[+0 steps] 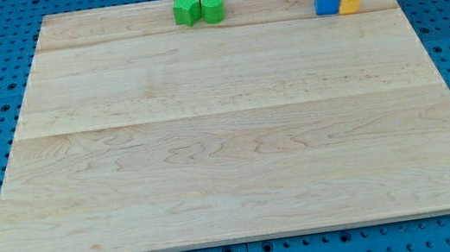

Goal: Nudge the hexagon to the right of the triangle

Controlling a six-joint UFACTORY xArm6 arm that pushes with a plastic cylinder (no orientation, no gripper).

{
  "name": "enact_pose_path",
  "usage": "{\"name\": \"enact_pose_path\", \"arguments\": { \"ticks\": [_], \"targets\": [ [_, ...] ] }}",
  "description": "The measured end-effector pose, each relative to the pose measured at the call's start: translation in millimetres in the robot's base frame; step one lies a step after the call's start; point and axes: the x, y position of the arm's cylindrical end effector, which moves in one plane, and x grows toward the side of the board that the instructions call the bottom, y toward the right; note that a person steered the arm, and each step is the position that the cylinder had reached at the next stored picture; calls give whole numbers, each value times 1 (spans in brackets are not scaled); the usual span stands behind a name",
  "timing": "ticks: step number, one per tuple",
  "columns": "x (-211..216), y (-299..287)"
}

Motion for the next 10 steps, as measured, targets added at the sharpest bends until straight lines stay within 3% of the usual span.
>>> {"name": "enact_pose_path", "arguments": {
  "ticks": [4,10],
  "targets": [
    [14,-22],
    [2,-59]
  ]
}}
